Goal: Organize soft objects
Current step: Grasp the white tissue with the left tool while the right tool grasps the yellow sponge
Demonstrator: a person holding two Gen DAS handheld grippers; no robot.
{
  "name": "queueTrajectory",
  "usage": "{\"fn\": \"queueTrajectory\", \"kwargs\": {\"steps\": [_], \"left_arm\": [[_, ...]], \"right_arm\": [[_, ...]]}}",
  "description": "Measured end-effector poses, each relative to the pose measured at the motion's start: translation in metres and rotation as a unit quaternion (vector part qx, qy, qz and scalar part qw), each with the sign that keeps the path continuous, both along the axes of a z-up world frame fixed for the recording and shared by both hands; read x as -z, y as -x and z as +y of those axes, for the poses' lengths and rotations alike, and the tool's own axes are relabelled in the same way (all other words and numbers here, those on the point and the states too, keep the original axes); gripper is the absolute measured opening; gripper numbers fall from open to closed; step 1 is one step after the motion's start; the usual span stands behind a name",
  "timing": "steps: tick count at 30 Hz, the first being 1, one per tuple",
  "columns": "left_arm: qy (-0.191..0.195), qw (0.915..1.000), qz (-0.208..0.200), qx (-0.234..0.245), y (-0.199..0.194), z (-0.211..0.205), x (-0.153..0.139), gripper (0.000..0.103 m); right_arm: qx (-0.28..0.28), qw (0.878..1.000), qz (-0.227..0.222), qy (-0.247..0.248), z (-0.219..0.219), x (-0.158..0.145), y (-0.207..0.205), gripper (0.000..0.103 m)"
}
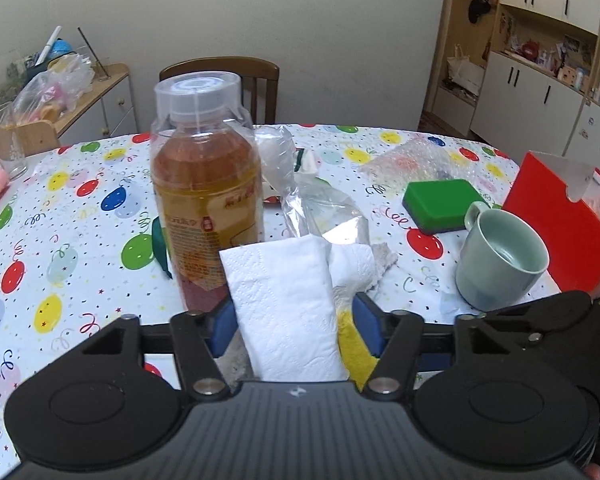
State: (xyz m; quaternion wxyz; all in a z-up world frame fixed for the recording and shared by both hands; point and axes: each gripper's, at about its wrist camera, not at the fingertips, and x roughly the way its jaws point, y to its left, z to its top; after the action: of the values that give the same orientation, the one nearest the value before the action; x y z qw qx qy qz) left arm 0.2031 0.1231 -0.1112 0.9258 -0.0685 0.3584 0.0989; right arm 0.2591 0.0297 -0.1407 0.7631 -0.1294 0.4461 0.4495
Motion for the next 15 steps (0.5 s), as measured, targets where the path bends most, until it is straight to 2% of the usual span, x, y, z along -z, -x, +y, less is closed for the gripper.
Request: {"fn": "queueTrajectory", "kwargs": {"steps": [3, 5, 6, 8, 10, 15], "left_arm": [[0.006, 1.0000, 0.000, 0.002, -0.0005, 0.0013, 0.0004, 0.041], [0.010, 0.9999, -0.001, -0.001, -0.0001, 0.0032, 0.0002, 0.037], [0.011, 0.9999, -0.002, -0.001, 0.0002, 0.0034, 0.0000, 0.032], [0.012, 0.9999, -0.005, 0.001, 0.0008, 0.0032, -0.0008, 0.030], [0.012, 0.9999, -0.007, 0.002, 0.0017, 0.0030, -0.0018, 0.018], [0.022, 0.9996, -0.018, 0.006, 0.0049, 0.0003, -0.0054, 0.010]], "right_arm": [[-0.001, 1.000, 0.006, -0.004, 0.0003, 0.0007, -0.0017, 0.045], [-0.002, 1.000, 0.008, -0.008, 0.0000, 0.0004, -0.0023, 0.042], [-0.002, 1.000, 0.008, -0.009, -0.0002, 0.0004, -0.0023, 0.041], [-0.001, 1.000, 0.008, -0.011, -0.0013, 0.0001, -0.0024, 0.039], [0.000, 1.000, 0.008, -0.014, -0.0027, -0.0007, -0.0024, 0.037], [0.002, 1.000, 0.007, -0.023, -0.0092, -0.0046, -0.0009, 0.028]]}}
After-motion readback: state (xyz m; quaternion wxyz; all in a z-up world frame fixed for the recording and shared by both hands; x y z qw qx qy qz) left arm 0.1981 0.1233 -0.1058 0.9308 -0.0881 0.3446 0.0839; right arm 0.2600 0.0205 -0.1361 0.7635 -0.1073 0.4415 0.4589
